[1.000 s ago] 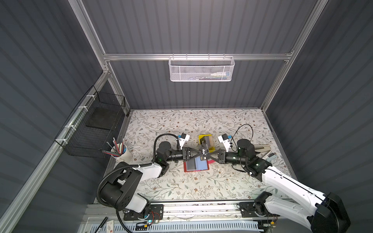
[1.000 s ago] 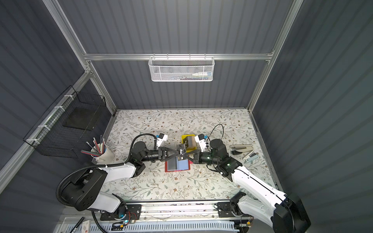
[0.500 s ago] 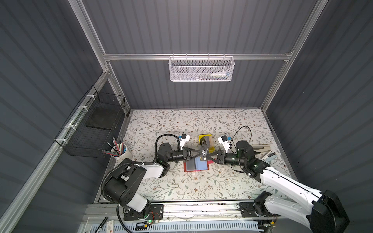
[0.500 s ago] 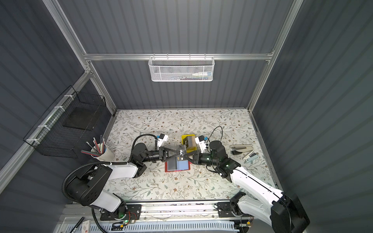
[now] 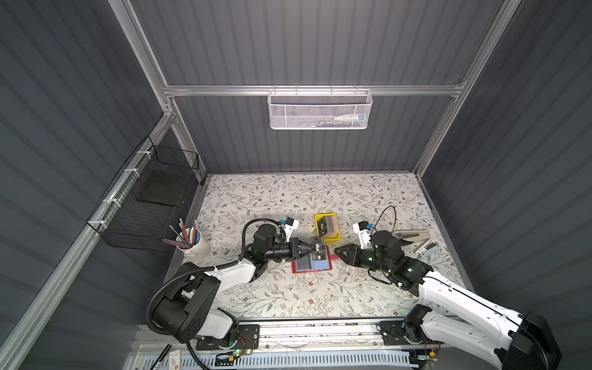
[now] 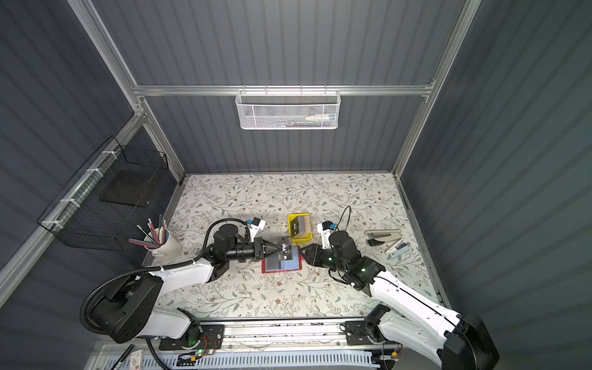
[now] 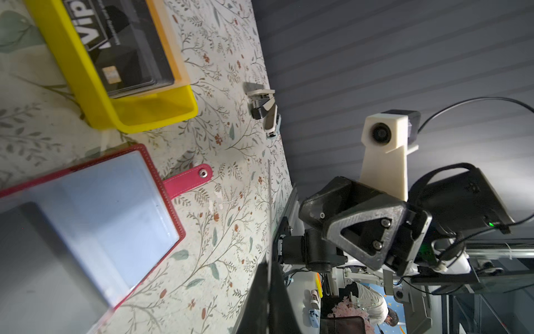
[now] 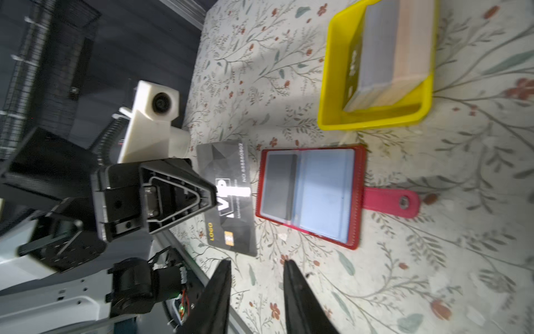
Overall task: Insert credit cards into a card holder
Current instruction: Pick up the credit card from the storage box.
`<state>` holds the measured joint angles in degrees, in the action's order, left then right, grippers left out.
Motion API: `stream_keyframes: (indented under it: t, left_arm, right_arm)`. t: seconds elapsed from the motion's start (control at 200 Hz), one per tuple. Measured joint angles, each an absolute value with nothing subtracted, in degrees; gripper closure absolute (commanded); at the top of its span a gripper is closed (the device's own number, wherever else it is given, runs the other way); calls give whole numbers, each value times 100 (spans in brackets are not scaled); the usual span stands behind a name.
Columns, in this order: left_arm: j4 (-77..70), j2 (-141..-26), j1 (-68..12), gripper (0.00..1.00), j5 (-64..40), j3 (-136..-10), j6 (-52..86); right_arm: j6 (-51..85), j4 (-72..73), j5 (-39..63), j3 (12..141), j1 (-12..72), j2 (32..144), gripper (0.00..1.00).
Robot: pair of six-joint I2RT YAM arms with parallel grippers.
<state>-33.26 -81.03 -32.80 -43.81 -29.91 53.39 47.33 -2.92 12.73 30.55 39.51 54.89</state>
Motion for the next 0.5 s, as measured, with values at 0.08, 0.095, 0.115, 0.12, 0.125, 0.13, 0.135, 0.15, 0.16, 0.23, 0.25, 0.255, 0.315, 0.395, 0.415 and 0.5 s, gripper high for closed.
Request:
stream_keyframes:
  t: [0.08,0.095,0.115,0.12,0.125,0.13,0.135,0.15,0.16,0.23,0.25,0.255,0.315,0.395,0.415,0.5]
  left_arm:
    - [-2683,-8073,-3280,100,-4316,-3138,4998]
    - [-2589,-8073,-3280,100,-4305,-3159,4954]
    - [-2447,-8073,-3275,100,-4298,-3188,4877]
    - [-2425,-8073,-3273,100,-4296,-3192,4866]
    - [-2386,-8073,-3269,100,-4296,-3199,4845]
    - [-2368,-8073,-3267,100,-4294,-3201,4834]
    - [-2327,-8073,-3262,100,-4292,-3208,4810]
    - [-2246,-8073,-3258,100,-4287,-3218,4768]
    - [-2189,-8073,-3258,100,-4283,-3227,4742]
    - [-1793,-8073,-3253,100,-4261,-3277,4536]
    - [-1699,-8073,-3253,100,-4252,-3286,4482]
    - [-1684,-8073,-3253,100,-4252,-3286,4475]
    - [-1468,-8073,-3227,100,-4215,-3297,4346]
    - [-1278,-8079,-3199,100,-4174,-3301,4235]
    - [-1253,-8090,-3190,100,-4167,-3301,4217]
    - [-1188,-8121,-3188,100,-4125,-3304,4165]
  right_arm:
    - [4733,-486,941,3009,4047,5527,66]
    - [4733,-515,884,2998,4060,5537,66]
    - [4735,-550,825,2987,4077,5561,66]
    - [4735,-565,801,2987,4084,5566,66]
    - [4735,-572,792,2985,4088,5570,66]
    - [4735,-587,766,2980,4095,5581,66]
    - [4735,-593,753,2978,4097,5588,66]
    - [4740,-613,714,2969,4106,5610,66]
    - [4740,-633,676,2963,4112,5625,66]
    - [4755,-753,517,2939,4143,5745,66]
    - [4757,-768,486,2928,4150,5778,66]
    - [4757,-775,475,2923,4154,5789,66]
    - [4766,-825,412,2908,4167,5887,66]
    - [4792,-827,360,2873,4169,6025,66]
    - [4799,-825,355,2864,4174,6064,66]
    - [4803,-816,342,2853,4174,6206,66]
